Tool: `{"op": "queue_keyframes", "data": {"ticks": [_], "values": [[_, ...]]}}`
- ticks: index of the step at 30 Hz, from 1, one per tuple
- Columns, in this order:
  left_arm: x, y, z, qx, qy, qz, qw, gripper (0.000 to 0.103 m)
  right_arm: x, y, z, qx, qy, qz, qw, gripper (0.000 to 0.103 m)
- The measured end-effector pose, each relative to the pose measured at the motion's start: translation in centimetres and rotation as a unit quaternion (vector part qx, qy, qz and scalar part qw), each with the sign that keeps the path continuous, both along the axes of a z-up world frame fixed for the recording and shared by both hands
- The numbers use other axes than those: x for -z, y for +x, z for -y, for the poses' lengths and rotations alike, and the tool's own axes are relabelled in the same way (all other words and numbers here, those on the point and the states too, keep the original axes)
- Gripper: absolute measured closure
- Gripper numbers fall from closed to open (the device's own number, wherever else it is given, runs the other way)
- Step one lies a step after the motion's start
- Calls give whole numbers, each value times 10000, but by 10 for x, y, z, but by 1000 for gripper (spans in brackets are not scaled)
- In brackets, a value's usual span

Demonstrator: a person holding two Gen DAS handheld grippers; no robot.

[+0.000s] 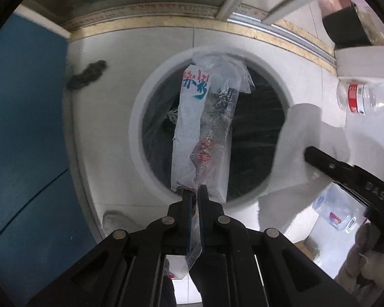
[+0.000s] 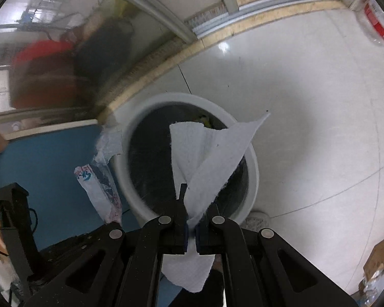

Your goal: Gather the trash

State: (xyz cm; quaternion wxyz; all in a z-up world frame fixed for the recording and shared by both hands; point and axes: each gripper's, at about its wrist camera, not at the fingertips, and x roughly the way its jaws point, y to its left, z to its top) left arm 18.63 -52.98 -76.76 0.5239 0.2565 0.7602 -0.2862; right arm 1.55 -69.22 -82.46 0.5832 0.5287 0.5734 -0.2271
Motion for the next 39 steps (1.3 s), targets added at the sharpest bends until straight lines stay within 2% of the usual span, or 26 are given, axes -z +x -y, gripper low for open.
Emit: {"op": "queue_keyframes", "data": {"ticks": [4, 6, 7, 8, 9, 11, 12, 14, 15, 20, 22, 24, 29, 35, 39], "values": [[13, 3, 3, 32, -114, -14, 9999, 95, 30, 10, -1, -178, 52, -22, 9998, 99], [16, 3, -3, 51, -153, 53, 9999, 73, 35, 15, -5, -257, 109, -59, 9996, 98], [18, 2, -10, 40, -162, 73, 9998, 42, 37, 15, -6, -301, 106, -82, 9995, 97], [17, 3, -12, 3, -167, 127, 9998, 20, 36, 16, -8, -350, 90, -78, 9993, 89], [16, 4, -16, -20, -171, 155, 9997, 16, 34, 16, -8, -384, 56, -93, 9992, 83], [13, 6, -21, -81, -186, 194, 9996, 15, 29, 16, -10, -412, -32, -82, 9991, 48], [12, 7, -23, -121, -180, 220, 9995, 14, 25, 16, -9, -419, -88, -80, 9991, 43], [12, 8, -26, -167, -171, 277, 9993, 5, 18, 15, -8, -461, -210, -99, 9987, 35], [12, 9, -28, -172, -160, 338, 9992, 4, 16, 13, -8, -474, -271, -116, 9984, 34], [-2, 7, -35, -148, -215, 802, 9964, 4, -12, 2, -10, -661, -704, -186, 9952, 5], [-14, 4, -39, -104, -228, 1203, 9924, 4, -28, -5, -13, -823, -947, -266, 9917, 0], [-24, 2, -43, -106, -233, 1422, 9895, 4, -41, -12, -17, -948, -1134, -327, 9885, 0], [-58, -2, -55, -176, -271, 1656, 9857, 4, -85, -31, -40, -1090, -1520, -505, 9811, 0], [-134, -14, -66, -149, -377, 1897, 9810, 4, -162, -49, -60, -1047, -1831, -561, 9759, 0], [-195, -26, -71, -183, -534, 1952, 9791, 4, -231, -61, -68, -958, -1987, -420, 9745, 0]]}}
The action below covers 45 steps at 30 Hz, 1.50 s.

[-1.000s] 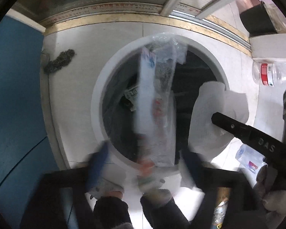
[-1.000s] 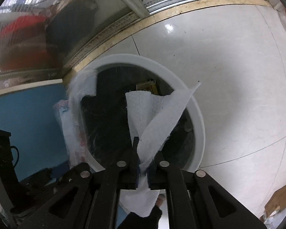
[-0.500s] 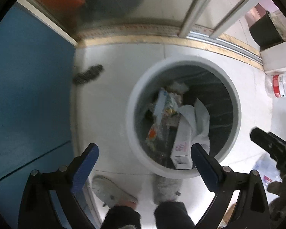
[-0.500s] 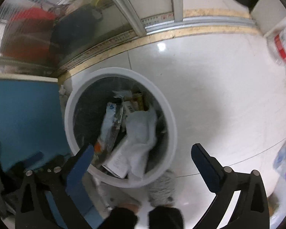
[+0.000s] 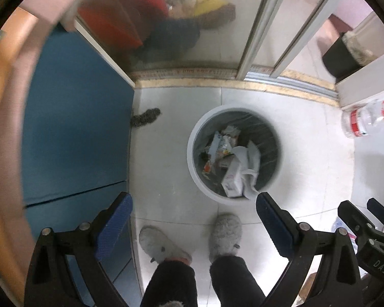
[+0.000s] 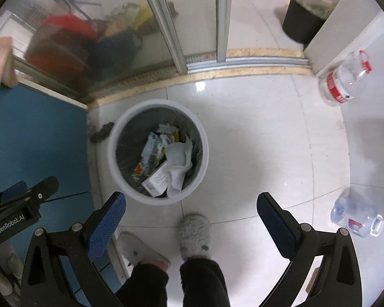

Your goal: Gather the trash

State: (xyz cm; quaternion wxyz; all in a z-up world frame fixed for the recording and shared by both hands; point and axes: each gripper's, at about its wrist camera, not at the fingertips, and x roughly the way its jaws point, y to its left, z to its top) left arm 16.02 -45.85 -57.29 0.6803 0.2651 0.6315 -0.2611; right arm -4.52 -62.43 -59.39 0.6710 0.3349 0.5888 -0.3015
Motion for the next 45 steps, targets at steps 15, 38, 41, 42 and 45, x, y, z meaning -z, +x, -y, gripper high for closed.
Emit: {"op": "queue_keyframes", "data": {"ticks": [15, 38, 41, 42, 45], "values": [[-247, -72, -29, 24, -646, 238, 9976, 4, -276, -65, -30, -138, -553, 692, 9960, 0], [-381, 62, -201, -2012, -658, 1640, 9635, 4, -412, 93, -104, -1638, -3, 1486, 9752, 0], [-360, 101, -274, -2601, -250, 1435, 9545, 4, -407, 154, -143, -2121, 260, 1423, 9665, 0], [-349, 113, -301, -2834, -191, 1300, 9499, 4, -404, 171, -156, -2263, 308, 1390, 9636, 0], [-313, 136, -367, -3516, -170, 756, 9329, 5, -388, 226, -199, -2687, 479, 1266, 9537, 0]]}}
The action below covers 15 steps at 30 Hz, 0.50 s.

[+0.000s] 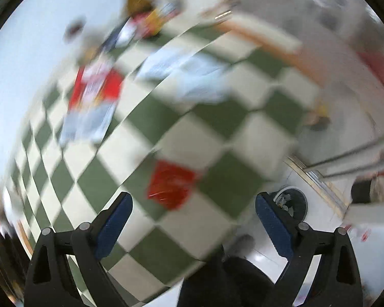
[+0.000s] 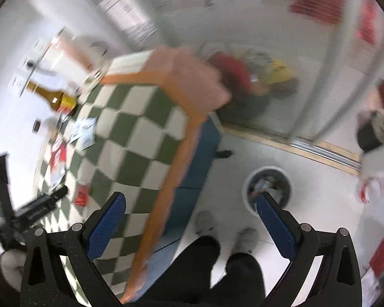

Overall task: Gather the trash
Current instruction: 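Move both tools back over the checkered counter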

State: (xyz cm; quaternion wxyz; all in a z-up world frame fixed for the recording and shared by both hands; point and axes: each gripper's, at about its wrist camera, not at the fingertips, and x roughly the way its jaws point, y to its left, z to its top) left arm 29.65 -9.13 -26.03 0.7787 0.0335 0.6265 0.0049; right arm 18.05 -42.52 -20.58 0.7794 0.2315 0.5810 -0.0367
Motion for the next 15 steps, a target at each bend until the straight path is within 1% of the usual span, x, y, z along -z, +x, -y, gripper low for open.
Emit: {"op": "queue_keyframes", "data": {"ticks": [1, 2, 3, 4, 5, 6, 7, 8, 9, 10, 11, 13, 15], "values": [[13, 5, -17, -172, -161, -147, 9996, 6, 6, 18, -15, -132, 2, -44, 9999, 0], [26, 8, -31, -318, -312, -282, 9986, 13, 11, 35, -30, -275, 35, -88, 9996, 0], [37, 12, -40, -388, -461, -389, 9974, 17, 17, 46, -40, -359, 39, -129, 9993, 0], [47, 14, -45, -399, -589, -490, 9963, 24, 23, 60, -52, -448, 13, -188, 9988, 0], [54, 15, -47, -395, -639, -563, 9956, 30, 29, 75, -66, -560, 2, -239, 9981, 0], [60, 17, -48, -356, -671, -616, 9952, 34, 34, 87, -77, -650, 13, -276, 9975, 0], [66, 18, -47, -270, -725, -664, 9948, 50, 39, 99, -87, -724, 10, -317, 9969, 0], [71, 19, -46, -182, -708, -733, 9946, 63, 42, 111, -98, -804, -18, -362, 9961, 0], [70, 18, -43, -94, -640, -639, 9959, 66, 46, 122, -108, -894, -28, -394, 9952, 0], [69, 18, -41, 22, -605, -600, 9964, 73, 48, 129, -115, -951, -27, -410, 9946, 0], [69, 18, -41, 39, -580, -570, 9967, 79, 50, 141, -126, -1024, -53, -429, 9938, 0], [67, 19, -48, -64, -567, -462, 9973, 82, 52, 156, -139, -1095, -67, -437, 9930, 0], [63, 23, -59, -209, -409, -305, 9985, 84, 54, 174, -155, -1174, -36, -425, 9922, 0]]}}
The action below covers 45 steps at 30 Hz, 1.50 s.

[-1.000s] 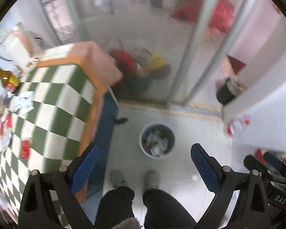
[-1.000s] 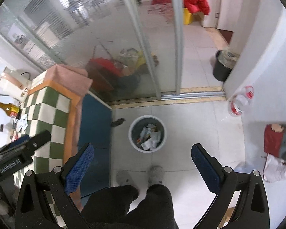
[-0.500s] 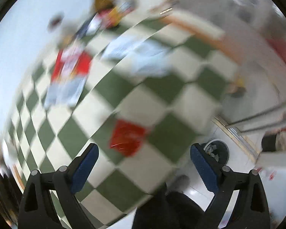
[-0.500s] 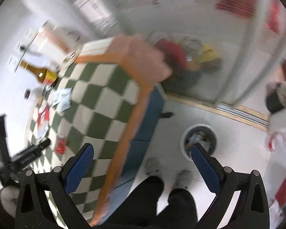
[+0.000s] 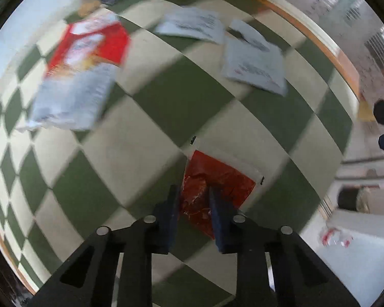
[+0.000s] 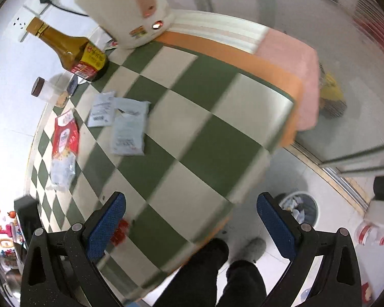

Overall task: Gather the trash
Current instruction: 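Move both tools back over the checkered counter, then grasp the red wrapper with the left tool while the right tool grasps a white sachet, then carry the red wrapper and white sachet over the white bin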

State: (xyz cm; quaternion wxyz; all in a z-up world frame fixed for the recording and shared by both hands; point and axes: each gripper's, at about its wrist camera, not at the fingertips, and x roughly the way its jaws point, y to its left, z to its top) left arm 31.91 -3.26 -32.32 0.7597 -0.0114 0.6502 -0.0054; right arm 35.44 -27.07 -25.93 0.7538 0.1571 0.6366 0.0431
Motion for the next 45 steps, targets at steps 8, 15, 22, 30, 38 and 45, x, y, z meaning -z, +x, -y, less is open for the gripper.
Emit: {"op": "queue_keyframes", "data": {"ticks": [8, 15, 22, 30, 38, 45], "values": [[1, 28, -49, -555, 489, 282, 9969, 85, 35, 72, -76, -220, -242, -189, 9993, 2], [7, 30, -55, -546, 519, 327, 9966, 85, 63, 78, -125, -654, -1142, -139, 9912, 47], [4, 32, -43, -439, 605, 363, 9965, 86, 77, 73, -120, -630, -1437, 193, 9874, 97], [-42, 36, -28, -293, 699, 765, 9942, 88, 58, 51, -83, -336, -1091, 578, 9918, 97], [-96, 31, -4, -2, 609, 1173, 9912, 88, 4, 12, -30, 47, -620, 1084, 9922, 98], [-128, 20, 75, 840, 295, 1456, 9853, 88, -26, -62, 64, 914, -449, 1274, 9866, 98]]}}
